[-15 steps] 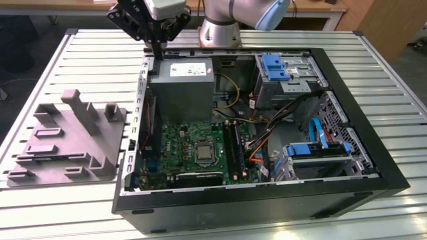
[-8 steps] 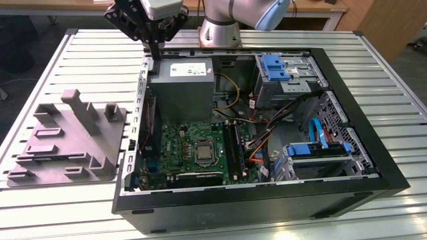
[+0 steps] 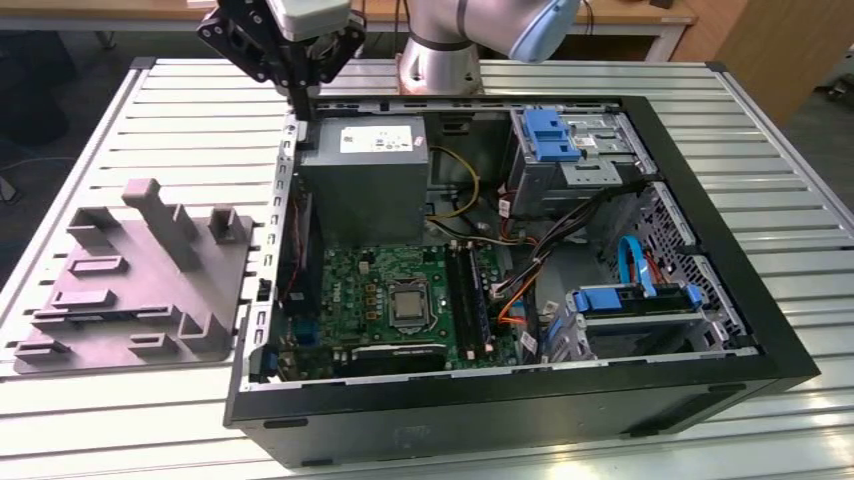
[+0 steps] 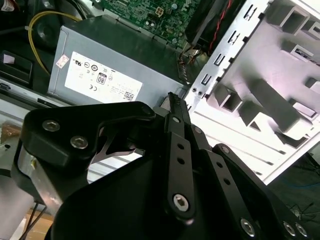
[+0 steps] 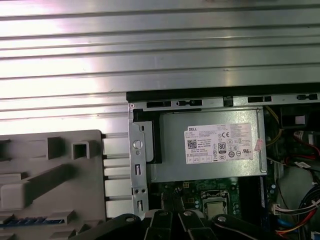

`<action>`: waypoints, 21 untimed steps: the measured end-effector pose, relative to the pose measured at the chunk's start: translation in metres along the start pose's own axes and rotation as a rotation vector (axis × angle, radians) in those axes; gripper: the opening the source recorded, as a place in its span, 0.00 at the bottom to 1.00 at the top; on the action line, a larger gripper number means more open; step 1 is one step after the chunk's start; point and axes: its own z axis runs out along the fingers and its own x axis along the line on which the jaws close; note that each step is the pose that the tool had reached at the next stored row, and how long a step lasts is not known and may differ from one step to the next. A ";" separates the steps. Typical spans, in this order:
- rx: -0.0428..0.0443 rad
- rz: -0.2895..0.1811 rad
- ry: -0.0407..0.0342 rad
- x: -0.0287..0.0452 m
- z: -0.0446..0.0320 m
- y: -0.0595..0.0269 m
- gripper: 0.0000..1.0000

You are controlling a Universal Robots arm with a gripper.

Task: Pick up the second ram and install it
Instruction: 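Reach for the second ram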

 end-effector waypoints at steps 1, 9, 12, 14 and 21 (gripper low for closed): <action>0.0000 0.000 0.0000 0.0009 0.0000 -0.0001 0.10; 0.0000 0.000 0.0000 0.0083 0.0001 -0.0006 0.10; 0.0000 0.000 0.0000 0.0110 0.0001 -0.0008 0.10; 0.0000 0.000 0.0000 0.0128 0.0001 -0.0010 0.10; 0.0001 0.000 0.0000 0.0198 0.0002 -0.0015 0.10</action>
